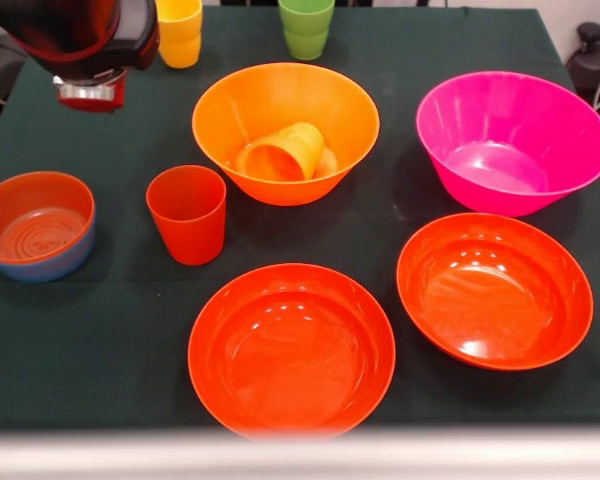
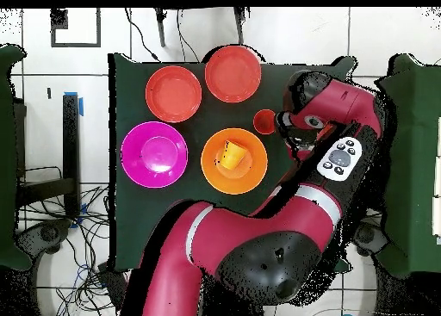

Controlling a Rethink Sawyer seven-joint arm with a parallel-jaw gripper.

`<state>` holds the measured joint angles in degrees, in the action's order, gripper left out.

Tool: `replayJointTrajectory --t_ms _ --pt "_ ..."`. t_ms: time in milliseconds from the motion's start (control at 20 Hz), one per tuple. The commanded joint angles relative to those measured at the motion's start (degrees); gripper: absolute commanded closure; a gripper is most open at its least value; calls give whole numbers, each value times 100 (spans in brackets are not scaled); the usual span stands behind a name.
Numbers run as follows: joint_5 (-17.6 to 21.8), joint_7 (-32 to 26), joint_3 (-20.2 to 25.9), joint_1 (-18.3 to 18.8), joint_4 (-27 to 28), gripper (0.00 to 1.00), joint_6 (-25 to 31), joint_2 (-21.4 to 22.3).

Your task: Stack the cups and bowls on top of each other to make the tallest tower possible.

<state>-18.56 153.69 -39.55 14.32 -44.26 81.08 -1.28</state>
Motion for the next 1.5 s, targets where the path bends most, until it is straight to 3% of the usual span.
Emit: replayJointTrajectory --t_ms 50,300,500,900,1150,1300,1500 --pt "82 -502 1135 73 -880 0 -1016 60" --pt "140 -276 1131 2 -968 0 -1238 160" --pt "346 -254 988 -94 -829 0 -1791 107" --pt "223 211 735 -195 -586 0 -452 39" --pt "31 729 607 -268 130 0 218 -197" --pt "-112 996 584 -286 449 0 461 -317" --pt "-181 1044 558 -274 786 0 378 -494"
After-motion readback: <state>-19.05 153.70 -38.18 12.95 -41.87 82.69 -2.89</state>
